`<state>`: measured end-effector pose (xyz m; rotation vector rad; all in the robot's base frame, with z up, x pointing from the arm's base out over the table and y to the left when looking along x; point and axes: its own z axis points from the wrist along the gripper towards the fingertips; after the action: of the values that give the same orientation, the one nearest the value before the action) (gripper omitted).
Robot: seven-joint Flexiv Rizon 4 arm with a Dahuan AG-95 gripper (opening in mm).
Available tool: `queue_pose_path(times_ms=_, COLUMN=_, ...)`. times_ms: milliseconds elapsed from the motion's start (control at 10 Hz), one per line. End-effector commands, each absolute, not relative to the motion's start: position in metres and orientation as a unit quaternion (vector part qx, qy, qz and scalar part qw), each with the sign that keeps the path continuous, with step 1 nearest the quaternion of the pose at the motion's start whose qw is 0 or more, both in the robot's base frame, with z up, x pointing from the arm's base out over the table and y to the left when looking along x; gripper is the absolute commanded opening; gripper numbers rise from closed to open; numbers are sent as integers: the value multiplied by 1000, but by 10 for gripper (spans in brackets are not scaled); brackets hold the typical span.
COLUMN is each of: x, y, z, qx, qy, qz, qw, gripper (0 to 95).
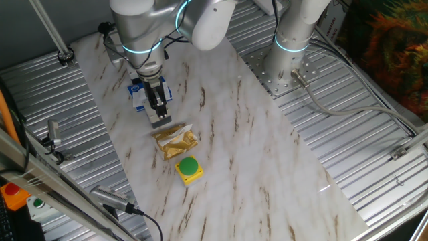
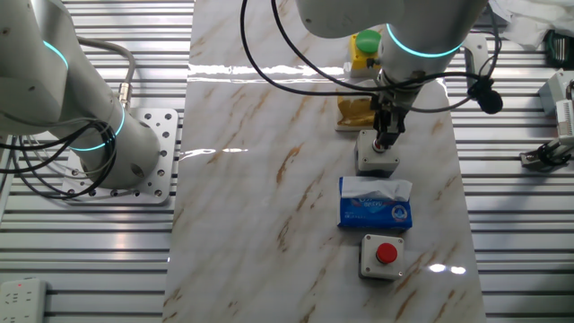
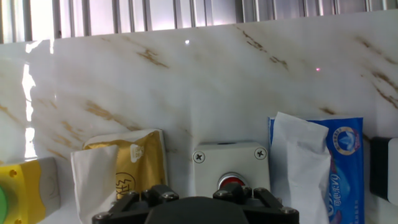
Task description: Press three buttons from left to right in sequence
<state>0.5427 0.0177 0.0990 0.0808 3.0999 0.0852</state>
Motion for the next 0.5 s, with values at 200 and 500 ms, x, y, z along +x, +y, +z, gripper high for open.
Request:
queue_pose_path(times_ms=200, x=542, y=18, z=98, qx=25, qy=999, qz=26, qw=21, gripper=570)
queue_pose_path(times_ms=500, x=543, y=17, z=97, qx=24, qy=999, qz=24, qw=25, gripper=570)
